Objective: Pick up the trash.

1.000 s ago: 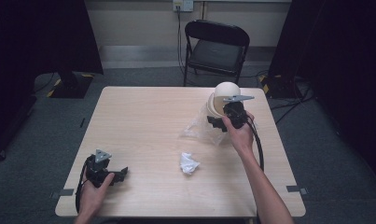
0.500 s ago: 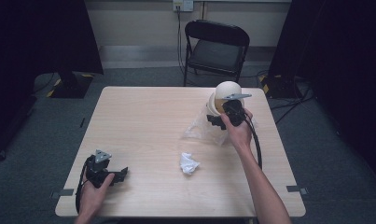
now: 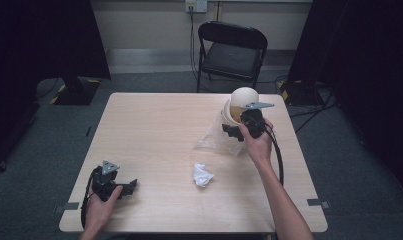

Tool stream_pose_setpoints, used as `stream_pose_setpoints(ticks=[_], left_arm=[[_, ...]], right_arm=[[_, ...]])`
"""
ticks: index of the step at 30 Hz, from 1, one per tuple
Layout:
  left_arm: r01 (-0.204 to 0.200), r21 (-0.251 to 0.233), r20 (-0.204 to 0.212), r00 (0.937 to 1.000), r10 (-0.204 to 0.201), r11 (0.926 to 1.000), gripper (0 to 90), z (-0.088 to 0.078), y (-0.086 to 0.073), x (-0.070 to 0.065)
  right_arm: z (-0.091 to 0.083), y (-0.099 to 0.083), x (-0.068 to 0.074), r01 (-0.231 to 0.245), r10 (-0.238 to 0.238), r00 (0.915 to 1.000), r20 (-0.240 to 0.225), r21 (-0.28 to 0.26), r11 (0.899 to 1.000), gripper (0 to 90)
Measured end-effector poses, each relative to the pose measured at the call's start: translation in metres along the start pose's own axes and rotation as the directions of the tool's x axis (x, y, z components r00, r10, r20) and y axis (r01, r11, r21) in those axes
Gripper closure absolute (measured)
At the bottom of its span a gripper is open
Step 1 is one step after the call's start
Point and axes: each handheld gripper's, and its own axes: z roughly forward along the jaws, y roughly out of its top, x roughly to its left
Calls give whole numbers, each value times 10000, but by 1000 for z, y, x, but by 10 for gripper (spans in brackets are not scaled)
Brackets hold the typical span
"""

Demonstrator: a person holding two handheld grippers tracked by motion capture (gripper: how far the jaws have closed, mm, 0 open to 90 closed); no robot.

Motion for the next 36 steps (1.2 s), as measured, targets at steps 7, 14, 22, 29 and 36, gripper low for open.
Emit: stream_pose_setpoints(ticks=[7, 14, 22, 29, 36], left_arm=[[-1, -1, 2, 10000, 1, 10000, 4, 0, 0, 0], [-4, 2, 4, 10000, 4, 10000, 4, 0, 0, 0], [-13, 4, 10, 10000, 13, 10000, 4, 0, 0, 0], [-14, 4, 9, 10000, 14, 10000, 4, 0, 0, 0], [-14, 4, 8, 10000, 14, 10000, 4, 0, 0, 0]], right_arm=[[-17, -2, 7, -68, 50, 9994, -332, -556, 9984, 153], [-34, -12, 19, 32, -70, 9989, -457, -821, 9966, 164], [-48, -34, 39, 97, -135, 9973, -728, -529, 9986, 188], [-31, -65, 61, 296, -248, 9948, -993, 467, 9985, 168], [-11, -82, 83, 819, -642, 9814, -1807, 925, 9923, 265]])
